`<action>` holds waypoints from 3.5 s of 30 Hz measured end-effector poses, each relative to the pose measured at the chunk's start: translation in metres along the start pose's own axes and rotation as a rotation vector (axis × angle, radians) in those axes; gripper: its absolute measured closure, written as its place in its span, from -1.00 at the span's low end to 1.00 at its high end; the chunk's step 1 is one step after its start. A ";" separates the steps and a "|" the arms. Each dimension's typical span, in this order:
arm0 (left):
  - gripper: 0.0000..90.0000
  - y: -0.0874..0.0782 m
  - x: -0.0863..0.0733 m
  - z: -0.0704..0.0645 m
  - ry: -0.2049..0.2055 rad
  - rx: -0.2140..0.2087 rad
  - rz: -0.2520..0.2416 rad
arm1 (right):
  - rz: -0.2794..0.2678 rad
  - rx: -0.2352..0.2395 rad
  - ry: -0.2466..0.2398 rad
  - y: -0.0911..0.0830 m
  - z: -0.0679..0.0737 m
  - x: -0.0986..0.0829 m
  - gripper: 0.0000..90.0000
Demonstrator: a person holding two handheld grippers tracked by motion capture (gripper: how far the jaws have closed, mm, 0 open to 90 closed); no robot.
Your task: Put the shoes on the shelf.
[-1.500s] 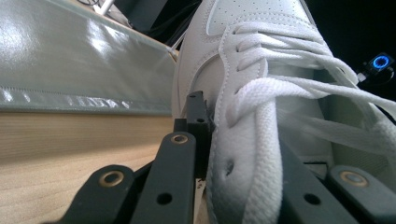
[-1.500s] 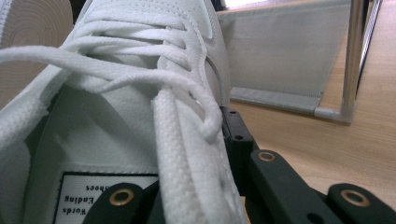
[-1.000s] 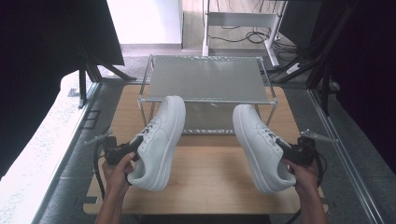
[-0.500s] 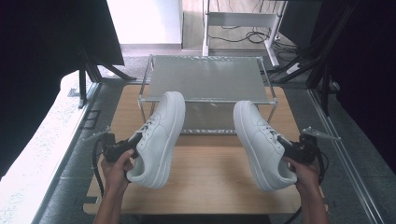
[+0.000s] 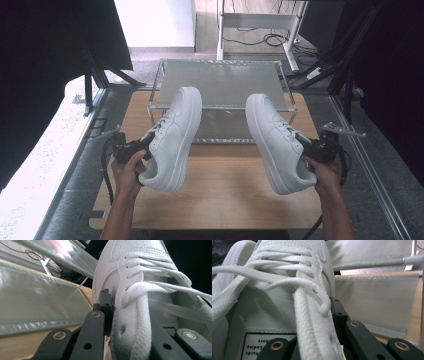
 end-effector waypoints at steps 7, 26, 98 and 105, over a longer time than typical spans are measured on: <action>0.86 0.008 0.014 -0.003 0.001 -0.014 -0.005 | -0.030 -0.005 0.022 0.003 -0.001 0.019 0.94; 0.86 0.031 0.051 -0.012 0.026 -0.015 -0.034 | -0.076 -0.010 0.066 0.014 -0.004 0.065 0.94; 0.86 0.195 0.158 0.053 -0.138 0.415 0.022 | 0.035 -0.434 0.129 0.181 -0.043 0.175 0.95; 0.79 0.207 0.150 0.060 -0.154 0.485 0.055 | 0.025 -0.462 0.119 0.192 -0.043 0.174 0.87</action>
Point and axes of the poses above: each handheld gripper's, and its own axes: y roughly forward along the jaws, x roughly out of its top, z roughly to its left, the point moved 8 cm from there along y, roughly forward along the jaws, and after that the axes turned 1 degree about z, right-handed, at the moved point
